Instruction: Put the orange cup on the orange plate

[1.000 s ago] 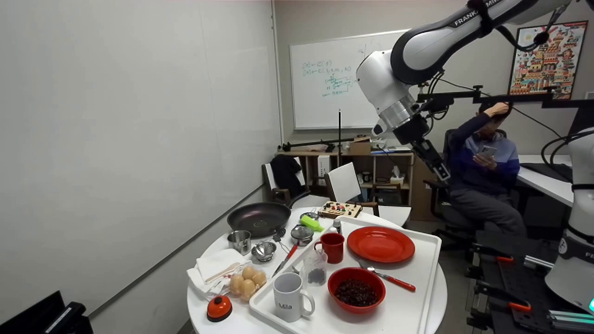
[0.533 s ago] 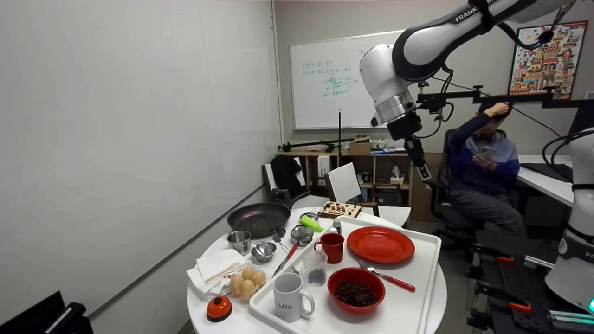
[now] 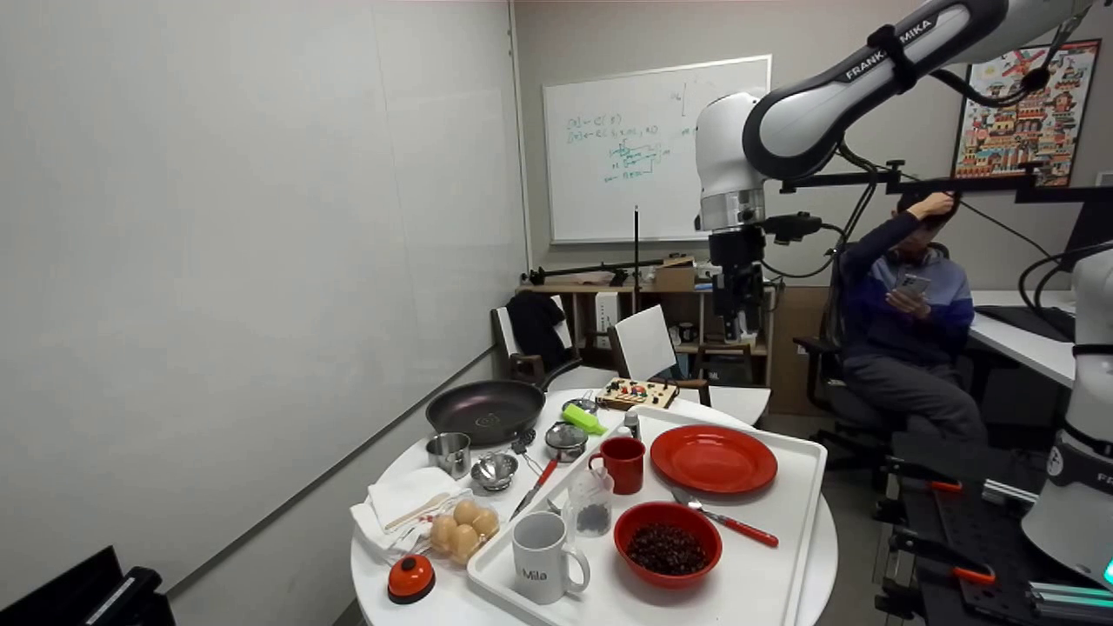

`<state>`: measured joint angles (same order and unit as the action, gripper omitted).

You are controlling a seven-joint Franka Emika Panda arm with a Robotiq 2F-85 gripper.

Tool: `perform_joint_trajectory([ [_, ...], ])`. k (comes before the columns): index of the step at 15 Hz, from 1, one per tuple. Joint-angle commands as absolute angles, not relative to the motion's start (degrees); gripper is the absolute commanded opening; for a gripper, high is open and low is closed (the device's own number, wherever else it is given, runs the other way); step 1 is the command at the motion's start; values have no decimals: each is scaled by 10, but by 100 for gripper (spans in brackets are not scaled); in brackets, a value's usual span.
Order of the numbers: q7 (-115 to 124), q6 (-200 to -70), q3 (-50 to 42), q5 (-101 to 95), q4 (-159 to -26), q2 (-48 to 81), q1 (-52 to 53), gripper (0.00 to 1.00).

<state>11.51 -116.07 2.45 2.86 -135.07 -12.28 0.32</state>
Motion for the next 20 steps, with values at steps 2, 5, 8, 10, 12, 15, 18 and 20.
perform_joint_trajectory([
  [2,212,-1302,33,-35,-1393,-128,-18,100],
  [5,223,-1299,29,-38,-1386,-121,-18,100],
  [8,257,-1306,36,-54,-1395,-122,-20,100],
  [10,283,-1320,40,-74,-1376,-85,-27,100],
  [12,316,-1334,41,-107,-1357,-57,-35,100],
  [15,344,-1349,31,-146,-1325,-16,-38,100],
  [18,363,-1355,14,-175,-1290,28,-36,100],
  [20,371,-1350,-1,-187,-1268,58,-32,100],
])
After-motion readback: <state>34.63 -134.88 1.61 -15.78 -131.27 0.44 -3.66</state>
